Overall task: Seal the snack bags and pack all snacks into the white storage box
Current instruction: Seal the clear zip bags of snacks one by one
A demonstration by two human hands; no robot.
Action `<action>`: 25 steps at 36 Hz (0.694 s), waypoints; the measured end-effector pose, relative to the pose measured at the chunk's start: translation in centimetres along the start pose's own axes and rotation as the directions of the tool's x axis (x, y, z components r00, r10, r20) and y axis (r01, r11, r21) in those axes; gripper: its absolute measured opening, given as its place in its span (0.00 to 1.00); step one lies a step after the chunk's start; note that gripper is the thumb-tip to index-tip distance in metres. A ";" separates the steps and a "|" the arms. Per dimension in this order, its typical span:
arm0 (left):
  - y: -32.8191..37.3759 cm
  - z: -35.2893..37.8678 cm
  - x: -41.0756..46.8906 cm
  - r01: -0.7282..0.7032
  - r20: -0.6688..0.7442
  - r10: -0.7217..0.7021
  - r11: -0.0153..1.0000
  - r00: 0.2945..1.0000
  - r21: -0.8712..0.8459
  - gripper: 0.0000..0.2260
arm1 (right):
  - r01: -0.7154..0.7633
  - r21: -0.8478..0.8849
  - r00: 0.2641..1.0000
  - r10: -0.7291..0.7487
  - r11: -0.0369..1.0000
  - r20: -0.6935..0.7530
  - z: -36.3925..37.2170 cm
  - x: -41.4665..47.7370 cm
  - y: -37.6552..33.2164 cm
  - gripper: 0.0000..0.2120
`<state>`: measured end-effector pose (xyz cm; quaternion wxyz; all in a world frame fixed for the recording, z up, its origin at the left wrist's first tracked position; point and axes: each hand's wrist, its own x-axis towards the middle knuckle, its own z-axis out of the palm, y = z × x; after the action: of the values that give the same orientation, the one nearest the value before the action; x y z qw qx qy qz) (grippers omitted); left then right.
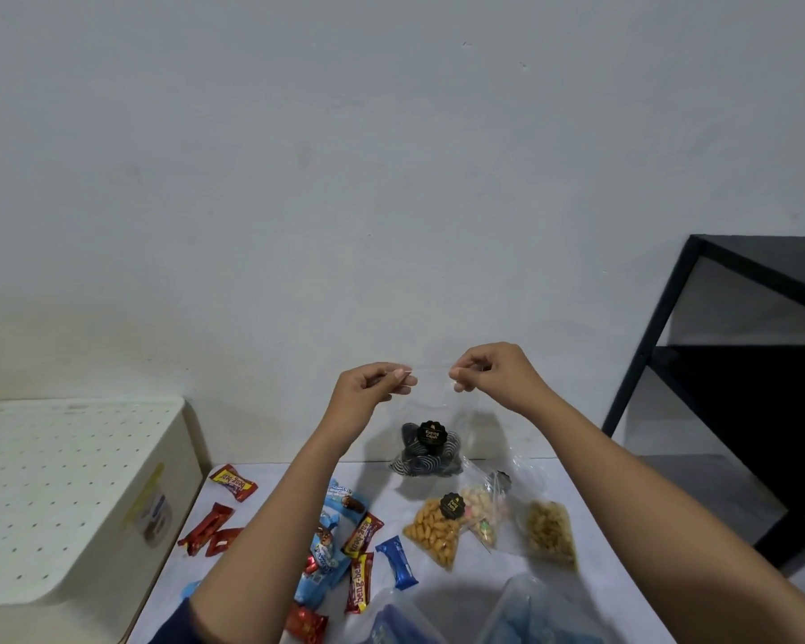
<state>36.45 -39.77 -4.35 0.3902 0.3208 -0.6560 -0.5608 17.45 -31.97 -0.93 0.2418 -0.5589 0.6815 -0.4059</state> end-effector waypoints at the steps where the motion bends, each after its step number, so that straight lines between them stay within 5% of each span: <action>1: -0.1 0.0 0.0 0.003 -0.007 -0.003 1.000 1.000 0.002 0.07 | -0.004 0.013 1.000 0.004 1.000 0.004 0.0 -0.1 0.1 0.07; 11: -1.0 0.0 0.6 -0.005 -0.142 0.004 1.000 0.990 -0.012 0.04 | -0.051 0.243 0.997 0.063 0.969 -0.041 -0.3 0.0 1.1 0.02; 18: -1.3 -0.1 0.8 0.008 -0.080 -0.006 1.000 0.997 0.016 0.07 | -0.082 0.236 0.996 0.085 0.968 -0.002 -0.4 0.3 1.8 0.05; 25: -1.1 1.1 1.5 -0.030 -0.177 0.046 0.995 0.983 0.093 0.05 | -0.054 0.215 0.987 0.085 0.975 -0.135 0.2 0.7 2.1 0.01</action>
<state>34.70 -40.72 -5.27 0.4435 0.3747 -0.6489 -0.4918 16.26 -32.62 -2.70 0.2641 -0.4751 0.6695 -0.5063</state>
